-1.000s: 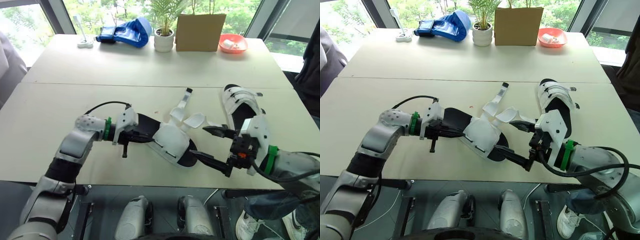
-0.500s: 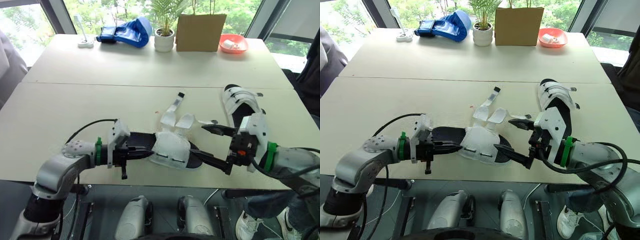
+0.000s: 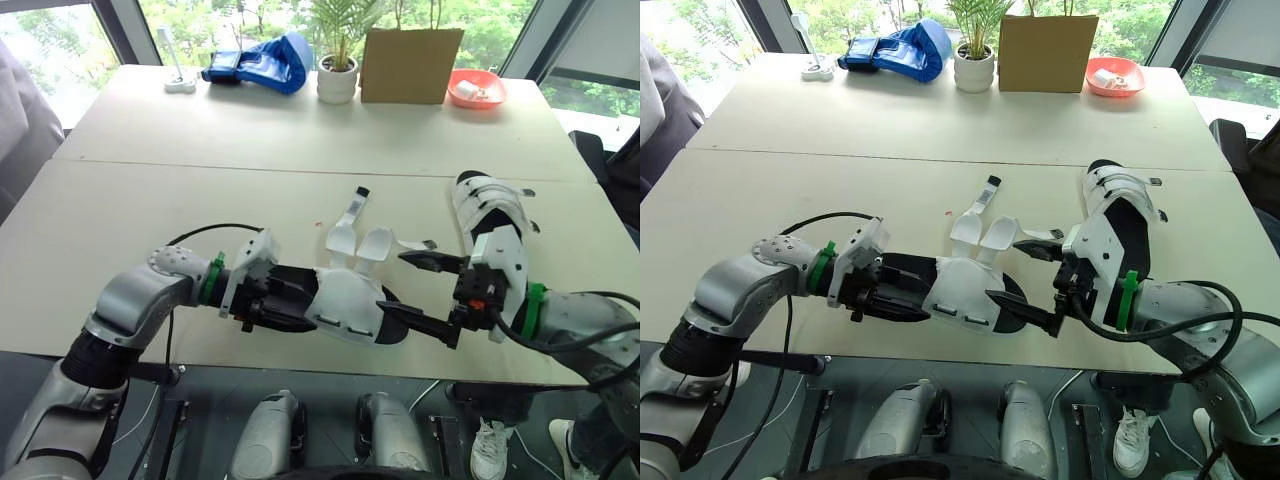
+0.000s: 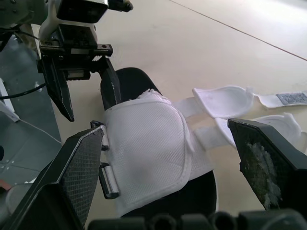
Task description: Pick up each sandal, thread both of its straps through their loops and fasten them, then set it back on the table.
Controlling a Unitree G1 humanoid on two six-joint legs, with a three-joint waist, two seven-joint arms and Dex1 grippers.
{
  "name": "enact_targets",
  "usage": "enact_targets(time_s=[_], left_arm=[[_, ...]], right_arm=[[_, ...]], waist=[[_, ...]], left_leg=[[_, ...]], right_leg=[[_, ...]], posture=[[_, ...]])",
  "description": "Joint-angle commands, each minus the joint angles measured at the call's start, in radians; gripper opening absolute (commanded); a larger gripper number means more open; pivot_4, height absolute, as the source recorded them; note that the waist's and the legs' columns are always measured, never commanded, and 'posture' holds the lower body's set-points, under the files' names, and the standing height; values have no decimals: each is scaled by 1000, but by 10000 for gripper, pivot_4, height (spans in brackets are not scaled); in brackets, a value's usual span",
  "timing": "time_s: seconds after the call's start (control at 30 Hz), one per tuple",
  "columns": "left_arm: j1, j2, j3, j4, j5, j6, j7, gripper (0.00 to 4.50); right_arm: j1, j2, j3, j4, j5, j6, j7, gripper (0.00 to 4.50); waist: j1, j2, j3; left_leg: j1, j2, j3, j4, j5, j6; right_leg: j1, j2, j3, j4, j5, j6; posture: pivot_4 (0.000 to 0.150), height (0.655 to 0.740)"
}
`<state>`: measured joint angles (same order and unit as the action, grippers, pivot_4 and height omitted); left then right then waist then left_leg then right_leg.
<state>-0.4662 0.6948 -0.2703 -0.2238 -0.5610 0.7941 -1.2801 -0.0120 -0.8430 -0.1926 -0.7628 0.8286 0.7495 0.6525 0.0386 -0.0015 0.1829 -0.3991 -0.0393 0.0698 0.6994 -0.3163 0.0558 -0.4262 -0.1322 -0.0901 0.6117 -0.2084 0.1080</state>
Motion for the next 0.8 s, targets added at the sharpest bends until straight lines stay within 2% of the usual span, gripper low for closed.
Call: enact_targets(time_s=[0.03,0.07,0.17,0.27,0.3,0.53,0.67,0.8], left_arm=[[-30,-34,-45,31,25,-43,-22,27294],[-46,-62,-66,60,36,-50,-18,27294],[-73,-124,-88,116,44,-68,-22,18937],[-82,-161,-62,150,52,-64,21,3895],[-81,-170,-45,157,47,-57,41,247],[-34,-198,107,126,2,3,209,247],[-2,-153,84,60,-1,-16,154,247],[-22,-137,25,96,20,-61,55,247]], right_arm=[[6,3,-32,-42,21,-13,-6,45000],[8,1,-33,-45,23,-13,-2,45000],[9,-4,-40,-53,43,-15,13,45000],[28,-33,-61,-66,55,-29,71,45000],[38,-44,-71,-71,58,-32,92,45000],[88,-87,-164,-61,92,-45,174,45000],[92,-82,-163,-44,65,-52,170,45000],[91,-62,-125,-62,56,-62,152,45000]], waist=[[2,0,0],[2,0,0],[2,0,0],[0,0,0],[0,0,0],[0,-1,0],[0,-1,0],[3,0,0]], left_leg=[[0,0,0,0,0,0],[0,0,0,0,0,0],[-1,-1,-1,1,0,0],[-1,-1,-1,1,0,0],[-1,-1,-1,0,0,0],[-2,0,-4,1,0,0],[-3,-1,-5,1,0,0],[-4,-1,-7,2,0,0]], right_leg=[[0,0,0,0,0,0],[0,0,0,0,0,0],[1,0,0,0,0,0],[0,0,0,0,0,0],[0,0,0,0,0,0],[0,-1,-2,0,0,0],[0,-1,-3,-1,0,0],[0,-1,-5,-1,0,0]], posture=[[1500,7209],[1500,7209],[1500,7209],[1500,7209],[1500,7209],[1500,7209],[1500,7209],[1500,7209]])
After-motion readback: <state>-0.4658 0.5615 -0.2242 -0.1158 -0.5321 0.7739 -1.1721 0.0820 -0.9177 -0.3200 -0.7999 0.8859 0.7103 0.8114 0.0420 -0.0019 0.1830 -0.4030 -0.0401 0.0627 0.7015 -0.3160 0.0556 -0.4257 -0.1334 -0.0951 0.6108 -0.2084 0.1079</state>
